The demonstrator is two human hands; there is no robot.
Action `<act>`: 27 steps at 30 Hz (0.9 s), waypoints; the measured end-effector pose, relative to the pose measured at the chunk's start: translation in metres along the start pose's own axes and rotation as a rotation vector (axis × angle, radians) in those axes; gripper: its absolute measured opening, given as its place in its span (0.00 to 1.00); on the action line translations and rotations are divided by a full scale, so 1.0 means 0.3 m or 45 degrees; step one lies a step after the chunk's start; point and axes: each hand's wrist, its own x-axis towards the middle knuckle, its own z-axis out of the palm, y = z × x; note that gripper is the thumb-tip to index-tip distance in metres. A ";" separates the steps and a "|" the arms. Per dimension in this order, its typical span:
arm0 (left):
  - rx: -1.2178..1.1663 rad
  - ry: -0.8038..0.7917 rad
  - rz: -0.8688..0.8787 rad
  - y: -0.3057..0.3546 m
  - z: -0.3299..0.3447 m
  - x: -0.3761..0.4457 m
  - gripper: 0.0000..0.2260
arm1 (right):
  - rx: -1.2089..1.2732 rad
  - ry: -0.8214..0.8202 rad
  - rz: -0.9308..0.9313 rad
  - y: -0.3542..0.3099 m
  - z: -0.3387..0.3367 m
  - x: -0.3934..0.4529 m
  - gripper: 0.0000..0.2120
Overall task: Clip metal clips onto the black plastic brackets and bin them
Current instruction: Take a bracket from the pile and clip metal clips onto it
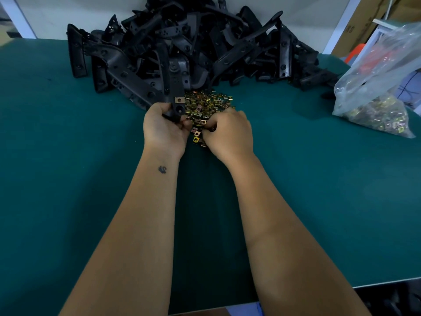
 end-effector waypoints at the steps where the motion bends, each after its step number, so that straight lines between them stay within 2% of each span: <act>1: 0.003 -0.007 -0.003 -0.002 0.001 -0.001 0.08 | 0.019 -0.006 0.000 -0.001 0.001 0.000 0.09; 4: 0.015 -0.006 -0.007 -0.006 0.007 -0.001 0.08 | 0.269 0.057 0.048 -0.001 -0.002 0.003 0.07; 7: 0.042 -0.016 -0.013 -0.010 0.015 -0.006 0.08 | 0.795 0.149 0.152 -0.013 -0.017 0.004 0.03; 12: 0.112 -0.061 -0.017 -0.020 0.021 -0.012 0.07 | 1.196 0.168 0.189 -0.021 -0.032 0.006 0.09; 16: 0.111 -0.113 -0.023 -0.018 0.021 -0.019 0.04 | 1.358 0.173 0.196 -0.023 -0.038 0.008 0.10; 21: 0.131 -0.104 0.047 -0.016 0.021 -0.025 0.05 | 1.363 0.167 0.181 -0.021 -0.040 0.008 0.11; 24: 0.282 -0.115 0.180 -0.024 0.020 -0.016 0.13 | 1.327 0.156 0.149 -0.021 -0.040 0.010 0.12; 27: 0.302 -0.128 0.234 -0.029 0.023 -0.020 0.15 | 1.284 0.157 0.117 -0.018 -0.038 0.009 0.14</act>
